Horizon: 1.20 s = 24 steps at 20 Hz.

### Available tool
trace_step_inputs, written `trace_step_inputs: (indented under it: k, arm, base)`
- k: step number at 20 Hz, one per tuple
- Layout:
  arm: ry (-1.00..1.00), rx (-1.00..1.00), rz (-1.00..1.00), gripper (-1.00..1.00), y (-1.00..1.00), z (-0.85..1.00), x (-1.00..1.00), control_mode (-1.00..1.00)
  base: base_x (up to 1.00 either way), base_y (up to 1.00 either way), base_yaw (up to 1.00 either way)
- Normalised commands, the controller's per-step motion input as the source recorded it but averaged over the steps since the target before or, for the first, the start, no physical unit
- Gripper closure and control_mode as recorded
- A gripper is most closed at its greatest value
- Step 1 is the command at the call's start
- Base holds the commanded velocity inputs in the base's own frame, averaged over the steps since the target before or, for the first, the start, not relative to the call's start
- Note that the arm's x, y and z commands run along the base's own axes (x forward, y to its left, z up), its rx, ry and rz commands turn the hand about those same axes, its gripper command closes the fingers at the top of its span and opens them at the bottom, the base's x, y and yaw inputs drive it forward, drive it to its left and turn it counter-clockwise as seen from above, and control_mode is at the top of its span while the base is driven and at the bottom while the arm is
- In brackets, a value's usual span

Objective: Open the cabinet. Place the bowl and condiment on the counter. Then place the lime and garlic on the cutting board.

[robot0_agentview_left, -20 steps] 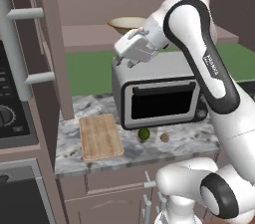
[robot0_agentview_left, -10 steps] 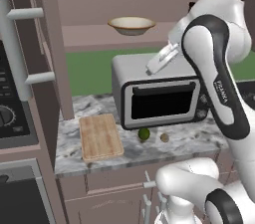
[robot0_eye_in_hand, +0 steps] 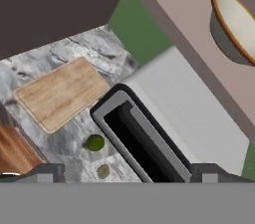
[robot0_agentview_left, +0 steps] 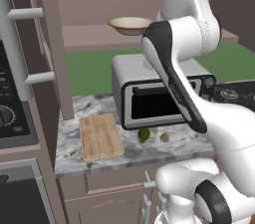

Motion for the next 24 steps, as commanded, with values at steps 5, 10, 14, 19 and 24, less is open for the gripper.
trace_step_inputs:
  k: [5, 10, 14, 19, 24]
  arm:
    - [-0.01, -0.17, -0.22, -1.0, -0.19, 0.33, 0.72, -1.0]
    - [-0.01, -0.11, -0.11, -1.0, -0.1, 0.01, 0.81, -1.0]
    - [0.0, -0.07, 0.0, -1.0, -0.13, -0.03, 0.71, -1.0]
    - [0.0, -0.03, 0.0, -1.0, -0.21, -0.07, 0.64, -1.0]
    - [0.0, -0.03, 0.0, -1.0, -0.13, -0.1, 0.73, -1.0]
  base:
    - [0.0, 0.0, 0.0]
    - [0.0, 0.0, 0.0]
    - [0.0, 0.0, 0.0]
    - [0.0, 0.0, 0.0]
    - [0.0, 0.0, 0.0]
